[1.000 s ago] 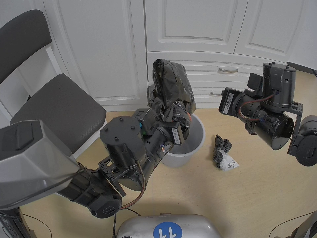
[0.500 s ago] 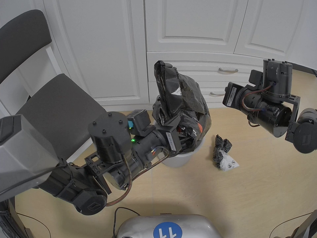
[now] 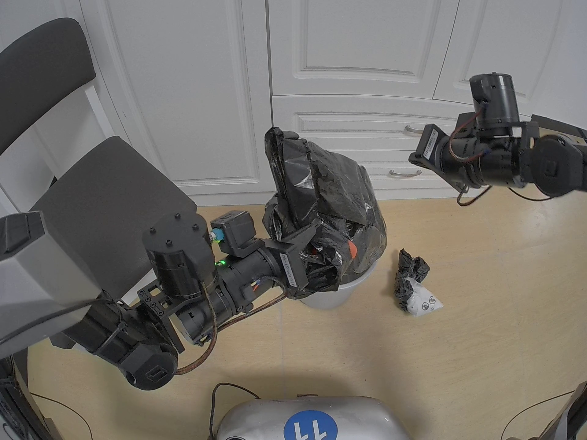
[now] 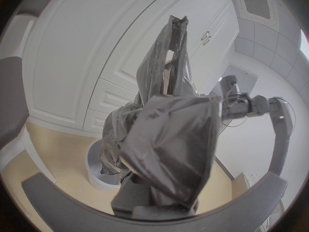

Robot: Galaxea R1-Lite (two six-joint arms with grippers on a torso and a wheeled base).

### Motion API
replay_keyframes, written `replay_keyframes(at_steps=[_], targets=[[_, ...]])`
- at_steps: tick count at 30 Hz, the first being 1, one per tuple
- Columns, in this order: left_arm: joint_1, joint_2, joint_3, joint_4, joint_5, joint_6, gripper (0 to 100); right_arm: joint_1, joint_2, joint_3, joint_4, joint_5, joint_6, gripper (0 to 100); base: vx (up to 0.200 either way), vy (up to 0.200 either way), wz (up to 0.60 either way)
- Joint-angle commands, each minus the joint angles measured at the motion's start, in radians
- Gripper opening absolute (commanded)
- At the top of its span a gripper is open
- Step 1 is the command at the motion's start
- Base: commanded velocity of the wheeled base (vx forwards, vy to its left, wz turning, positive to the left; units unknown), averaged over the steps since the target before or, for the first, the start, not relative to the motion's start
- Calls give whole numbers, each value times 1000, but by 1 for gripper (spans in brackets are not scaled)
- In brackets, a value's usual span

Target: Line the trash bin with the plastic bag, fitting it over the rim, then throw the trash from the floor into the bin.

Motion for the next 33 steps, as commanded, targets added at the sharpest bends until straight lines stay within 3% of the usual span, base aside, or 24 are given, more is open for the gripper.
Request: replay_keyframes(at_steps=[1, 6, 12, 16, 22, 30, 33], targets=[[86, 47, 34, -58, -104, 5, 0, -88, 284, -283, 151, 100, 169, 0, 0, 0, 0], [140, 156, 74, -244, -213, 5, 0, -45, 362, -294, 3, 54, 258, 0, 0, 0, 0], [200, 147, 102, -235, -288, 6, 0, -22, 400, -291, -30, 30, 259, 0, 0, 0, 0], [217, 130, 163, -233, -396, 14, 0, -7, 413, -293, -30, 19, 259, 0, 0, 0, 0], [220, 135, 185, -232, -416, 88, 0, -2, 420, -296, -33, -6, 259, 0, 0, 0, 0], [261, 67, 200, -209, -419, 88, 0, 7, 422, -297, -31, -10, 259, 0, 0, 0, 0], [278, 30, 188, -124, -419, 89, 0, 13, 429, -299, -33, -16, 259, 0, 0, 0, 0]])
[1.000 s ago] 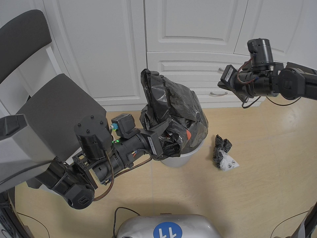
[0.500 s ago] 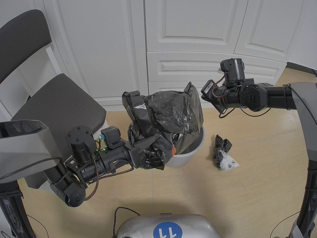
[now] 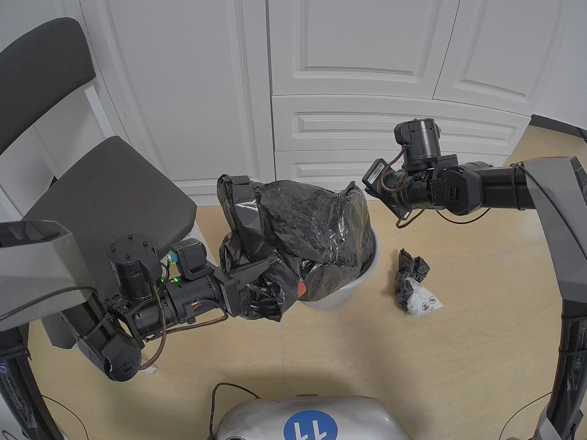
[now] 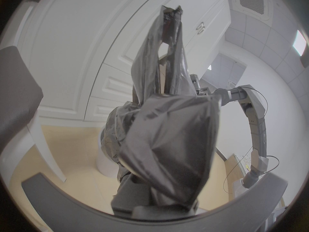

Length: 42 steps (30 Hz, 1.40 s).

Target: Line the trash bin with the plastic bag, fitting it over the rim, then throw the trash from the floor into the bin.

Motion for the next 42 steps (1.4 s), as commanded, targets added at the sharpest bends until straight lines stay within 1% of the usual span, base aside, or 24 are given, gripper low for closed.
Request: replay_keyframes(at_steps=[1, 4, 9, 14, 25, 32, 40, 42], targets=[[17, -54, -13, 81, 0, 1, 0, 9, 11, -1, -2, -8, 0, 0, 0, 0, 0], [13, -52, -24, 127, 0, 13, 0, 18, 12, 0, -2, -13, 0, 0, 0, 0, 0], [2, -41, -24, 125, 0, 28, 0, 22, 26, -1, -6, -16, 0, 0, 0, 0, 0], [-3, -47, -18, 124, 1, 30, 0, 41, 86, 5, -89, -44, 12, 0, 0, 0, 0], [-1, -34, -27, 124, 1, 30, 0, 68, 201, -4, -94, -44, 9, 0, 0, 0, 0], [2, 38, -67, 124, 1, 27, 0, 99, 282, -21, -97, -45, 12, 0, 0, 0, 0], [-3, 78, -98, 119, 17, 24, 0, 98, 351, -60, -95, -50, 12, 0, 0, 0, 0], [-21, 121, -133, 114, 29, 17, 0, 93, 374, -81, -95, -68, 12, 0, 0, 0, 0]])
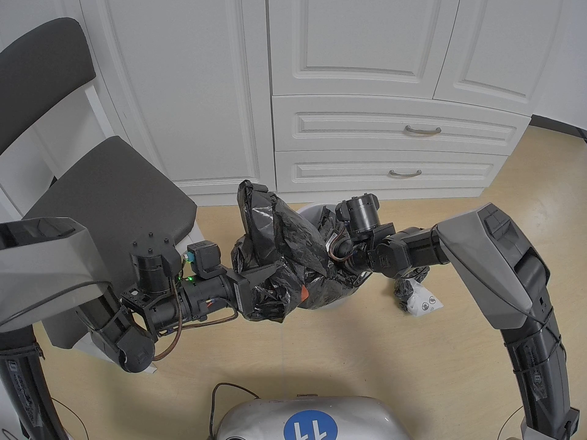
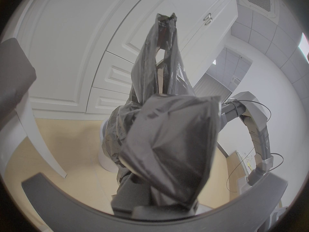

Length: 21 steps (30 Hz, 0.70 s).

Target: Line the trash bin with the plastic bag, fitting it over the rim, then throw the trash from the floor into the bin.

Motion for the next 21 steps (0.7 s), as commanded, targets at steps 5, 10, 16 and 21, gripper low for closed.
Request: replay_keyframes(at_steps=[5, 10, 16, 21], targets=[[-40, 123, -87, -42, 129, -10, 0, -23, 85, -93, -1, -52, 10, 0, 0, 0, 0], [-55, 127, -109, -57, 175, -55, 0, -50, 33, -147, 0, -84, 85, 0, 0, 0, 0], [-55, 132, -113, -57, 178, -55, 0, -85, -49, -145, 5, -84, 86, 0, 0, 0, 0], [-59, 127, -130, -49, 181, -59, 0, -103, -124, -142, 8, -86, 91, 0, 0, 0, 0]])
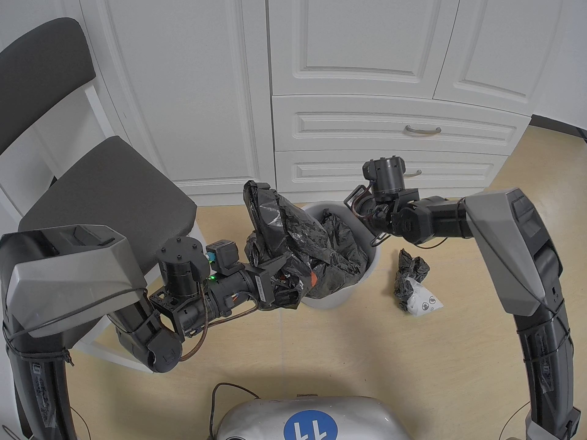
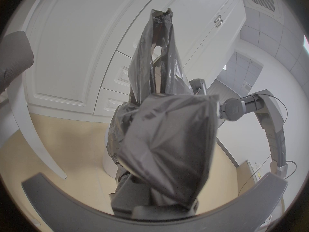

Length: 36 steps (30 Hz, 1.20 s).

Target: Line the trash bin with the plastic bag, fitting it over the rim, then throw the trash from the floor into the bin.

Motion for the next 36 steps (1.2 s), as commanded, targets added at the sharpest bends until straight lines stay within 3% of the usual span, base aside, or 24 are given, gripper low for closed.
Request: replay_keyframes(at_steps=[1, 3, 8, 14, 15, 22, 28, 36], targets=[[-14, 2, -25, 9, 5, -16, 0, -23, -114, 9, 2, -1, 5, 0, 0, 0, 0], [-28, 2, -44, 10, 28, -32, 0, -25, -153, 26, 2, -1, 5, 0, 0, 0, 0], [-100, 11, -156, 96, 183, -39, 0, -32, -266, 87, 2, -4, -4, 0, 0, 0, 0], [-144, -9, -373, 445, 362, -39, 0, -40, -366, 147, 2, -4, -41, 0, 0, 0, 0], [-151, -13, -452, 564, 398, -39, 0, -42, -392, 163, 1, -4, -48, 0, 0, 0, 0], [-187, 33, -821, 975, 497, -69, 0, -92, -470, 198, -4, -5, -82, 0, 0, 0, 0], [-224, 94, -1018, 1156, 554, -96, 0, -132, -557, 331, -15, 9, -225, 0, 0, 0, 0], [-232, 247, -1243, 1330, 597, -108, 0, -155, -622, 540, -262, 12, -400, 0, 0, 0, 0]])
